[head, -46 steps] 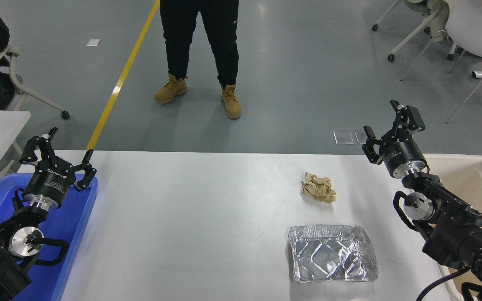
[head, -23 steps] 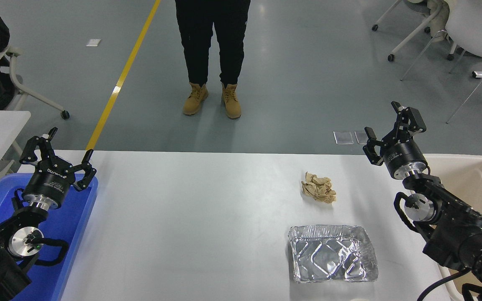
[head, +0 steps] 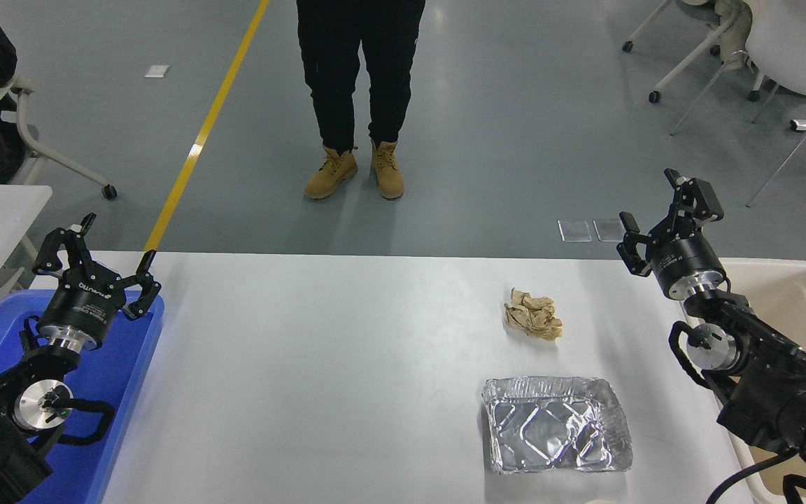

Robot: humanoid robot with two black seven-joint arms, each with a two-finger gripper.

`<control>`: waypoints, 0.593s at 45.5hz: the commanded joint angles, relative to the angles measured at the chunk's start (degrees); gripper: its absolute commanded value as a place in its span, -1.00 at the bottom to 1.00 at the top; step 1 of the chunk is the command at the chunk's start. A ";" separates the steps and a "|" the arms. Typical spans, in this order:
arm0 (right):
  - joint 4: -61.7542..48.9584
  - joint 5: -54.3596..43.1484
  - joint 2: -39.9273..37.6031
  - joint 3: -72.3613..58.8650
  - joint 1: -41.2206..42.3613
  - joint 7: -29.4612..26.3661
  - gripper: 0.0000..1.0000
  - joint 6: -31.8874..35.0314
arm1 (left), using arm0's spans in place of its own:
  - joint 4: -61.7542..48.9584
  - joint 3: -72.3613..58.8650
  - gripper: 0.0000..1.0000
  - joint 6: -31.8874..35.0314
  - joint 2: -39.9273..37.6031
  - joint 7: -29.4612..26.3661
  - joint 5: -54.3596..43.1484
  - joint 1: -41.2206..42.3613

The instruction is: Clean the table surface

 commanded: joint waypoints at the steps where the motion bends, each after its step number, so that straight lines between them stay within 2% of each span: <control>1: -1.12 -0.72 -0.89 -0.28 -0.11 -0.20 0.98 0.18 | -0.01 0.00 1.00 0.00 0.00 0.00 0.00 0.00; 19: 0.99 -0.72 -1.33 -3.09 0.33 -0.20 0.98 0.44 | -0.01 0.00 1.00 0.00 0.00 0.00 0.00 0.00; 27: 9.59 -0.72 -5.81 -7.93 -0.02 -0.20 0.98 1.05 | -0.01 0.00 1.00 0.00 0.00 0.00 0.00 0.00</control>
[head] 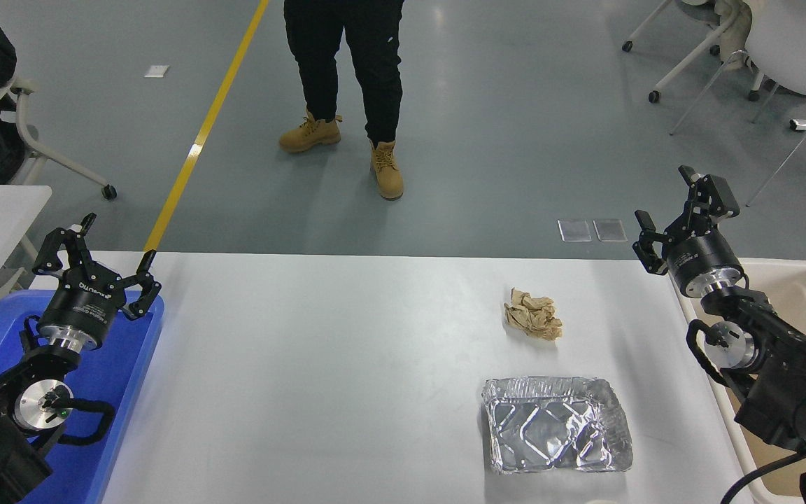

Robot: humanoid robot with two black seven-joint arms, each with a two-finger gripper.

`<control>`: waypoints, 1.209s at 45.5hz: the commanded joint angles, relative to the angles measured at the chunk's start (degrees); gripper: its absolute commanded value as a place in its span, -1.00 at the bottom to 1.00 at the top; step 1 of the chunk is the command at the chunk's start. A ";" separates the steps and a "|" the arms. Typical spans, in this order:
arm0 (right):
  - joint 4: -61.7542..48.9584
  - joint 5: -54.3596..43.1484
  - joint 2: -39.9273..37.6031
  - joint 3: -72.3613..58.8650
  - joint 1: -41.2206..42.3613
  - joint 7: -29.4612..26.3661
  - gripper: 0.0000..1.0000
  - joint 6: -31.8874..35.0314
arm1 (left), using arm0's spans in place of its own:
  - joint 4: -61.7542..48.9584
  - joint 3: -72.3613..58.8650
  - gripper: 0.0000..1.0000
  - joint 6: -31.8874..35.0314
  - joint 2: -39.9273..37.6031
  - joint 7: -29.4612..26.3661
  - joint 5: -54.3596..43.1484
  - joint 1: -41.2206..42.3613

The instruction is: Clean the table surface

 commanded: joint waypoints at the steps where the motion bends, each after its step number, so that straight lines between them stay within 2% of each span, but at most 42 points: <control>1: 8.21 0.00 -4.44 -4.74 -0.27 -0.01 0.98 1.45 | 0.00 0.00 1.00 0.00 0.00 0.00 0.00 0.00; 5: 9.01 0.00 -6.72 -6.05 0.16 -0.09 0.98 4.96 | 0.00 0.00 1.00 0.00 0.00 0.00 0.00 0.00; 11: 9.01 0.00 -10.33 -9.12 1.04 -0.18 0.98 5.06 | 0.00 0.00 1.00 0.00 0.00 0.00 0.00 0.00; 25: 8.92 0.00 -19.64 -28.46 5.79 -0.27 0.98 4.88 | 0.00 0.00 1.00 0.00 0.00 0.00 0.00 0.00; 40: 9.71 -0.09 -27.56 -43.14 13.35 -0.01 0.98 6.90 | 0.00 0.00 1.00 0.00 0.00 0.00 0.00 0.00; 50: 9.80 -1.40 -31.07 -44.99 16.16 0.26 0.98 12.00 | 0.00 0.00 1.00 0.00 0.00 0.00 0.00 0.00; 55: 9.63 -4.30 -31.78 -45.08 17.92 0.08 0.98 12.35 | 0.00 0.00 1.00 0.00 0.00 0.00 0.00 0.00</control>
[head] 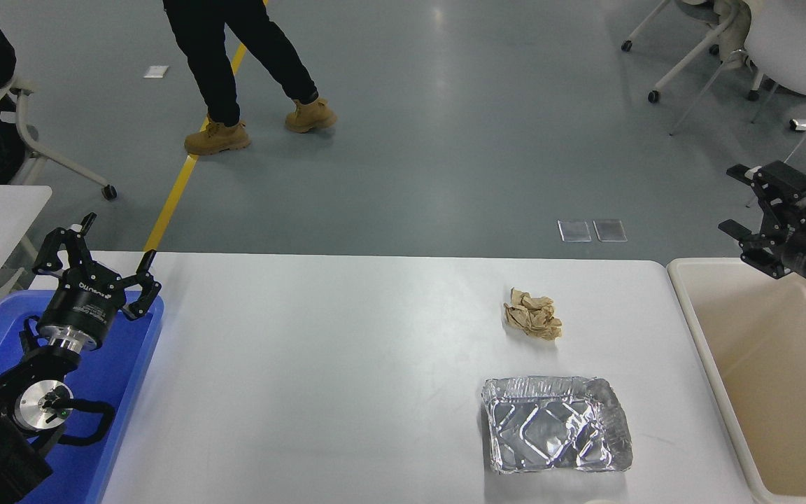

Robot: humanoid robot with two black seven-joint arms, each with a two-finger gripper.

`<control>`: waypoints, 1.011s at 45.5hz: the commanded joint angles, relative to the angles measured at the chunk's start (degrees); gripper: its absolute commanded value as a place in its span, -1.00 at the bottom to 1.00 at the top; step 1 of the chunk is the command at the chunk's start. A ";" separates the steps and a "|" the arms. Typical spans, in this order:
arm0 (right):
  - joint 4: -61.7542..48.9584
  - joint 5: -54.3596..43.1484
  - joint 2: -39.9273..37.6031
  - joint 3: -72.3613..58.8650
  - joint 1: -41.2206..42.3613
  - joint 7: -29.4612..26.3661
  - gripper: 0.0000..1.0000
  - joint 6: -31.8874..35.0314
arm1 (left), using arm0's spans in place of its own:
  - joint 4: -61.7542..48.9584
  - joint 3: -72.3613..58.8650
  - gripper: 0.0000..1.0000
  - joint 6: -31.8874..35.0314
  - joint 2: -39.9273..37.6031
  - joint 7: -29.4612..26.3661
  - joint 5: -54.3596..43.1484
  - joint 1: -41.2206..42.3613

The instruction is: Clean the table surface

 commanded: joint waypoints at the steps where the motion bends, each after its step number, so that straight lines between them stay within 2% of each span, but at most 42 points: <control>1: -0.03 -4.00 -3.28 -2.95 4.09 -0.14 0.98 2.67 | -0.02 0.00 1.00 0.00 0.00 0.00 0.00 0.00; 7: -0.82 -7.78 -3.11 -3.04 5.23 -0.93 0.97 1.35 | -0.02 0.00 1.00 0.00 0.00 0.00 0.00 0.00; 15: -1.08 -14.02 -2.67 -6.01 5.32 -5.50 0.97 -2.86 | -0.02 0.00 1.00 0.00 0.00 0.00 0.00 0.00; 26: -0.03 -15.25 -3.64 -16.39 8.31 -5.24 0.97 -4.10 | -0.02 0.00 1.00 0.00 0.00 0.00 0.00 0.00; 37: 5.33 -18.59 -4.25 -16.40 12.17 -5.24 0.97 -3.84 | -0.02 0.00 1.00 0.00 0.00 0.00 0.00 0.00; 46: 5.77 -21.23 0.84 -15.60 13.94 -5.24 0.97 -3.92 | -0.02 0.00 1.00 0.00 0.00 0.00 0.00 0.00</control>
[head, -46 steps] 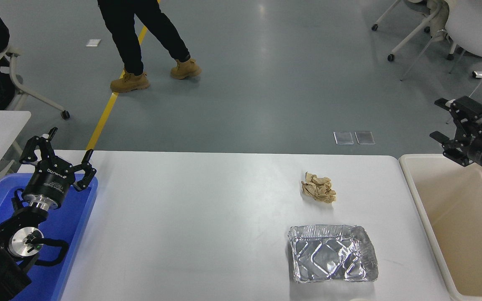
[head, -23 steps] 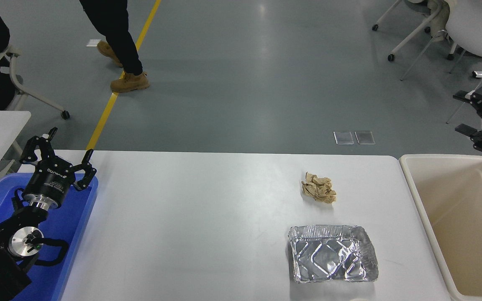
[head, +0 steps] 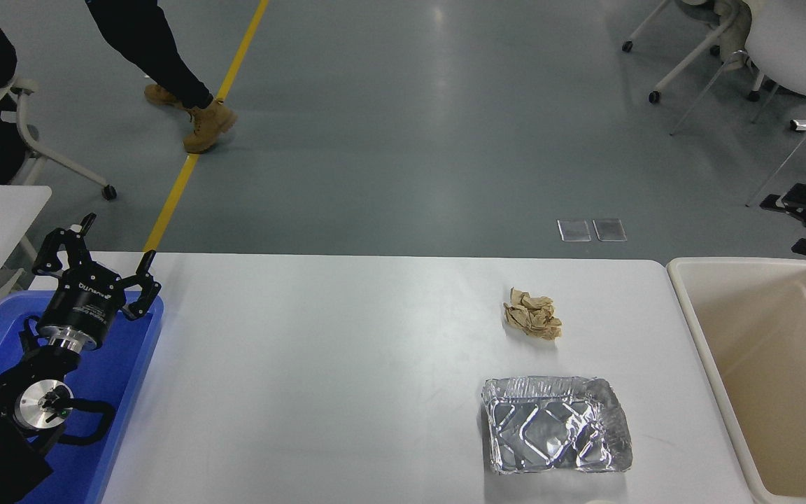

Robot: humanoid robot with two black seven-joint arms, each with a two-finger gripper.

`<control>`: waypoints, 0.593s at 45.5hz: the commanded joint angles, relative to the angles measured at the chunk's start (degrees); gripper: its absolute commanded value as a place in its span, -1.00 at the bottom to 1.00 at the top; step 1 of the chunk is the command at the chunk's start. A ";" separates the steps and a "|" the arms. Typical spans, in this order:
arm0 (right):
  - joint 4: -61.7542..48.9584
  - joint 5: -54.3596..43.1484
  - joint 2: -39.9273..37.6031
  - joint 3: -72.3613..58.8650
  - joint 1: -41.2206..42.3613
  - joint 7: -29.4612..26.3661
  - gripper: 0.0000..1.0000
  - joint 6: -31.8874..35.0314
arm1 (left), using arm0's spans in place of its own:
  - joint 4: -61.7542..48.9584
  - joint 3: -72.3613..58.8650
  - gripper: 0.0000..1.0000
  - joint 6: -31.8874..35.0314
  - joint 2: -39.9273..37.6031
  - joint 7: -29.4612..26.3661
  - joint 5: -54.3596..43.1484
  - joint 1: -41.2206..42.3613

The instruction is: Clean the table surface

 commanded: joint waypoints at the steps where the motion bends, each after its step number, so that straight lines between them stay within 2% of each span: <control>1: 1.55 -3.62 5.06 -0.22 2.67 -0.05 0.97 -0.23 | -0.01 0.00 1.00 0.00 0.00 0.00 0.00 0.00; 14: 1.29 -9.07 13.59 -2.68 2.67 -0.05 0.97 -0.84 | -0.01 0.00 1.00 0.00 0.00 0.00 0.00 0.00; 27: -2.31 -10.83 17.98 -17.61 5.12 1.00 0.97 -4.09 | 0.08 0.00 1.00 0.00 0.00 0.00 0.00 0.00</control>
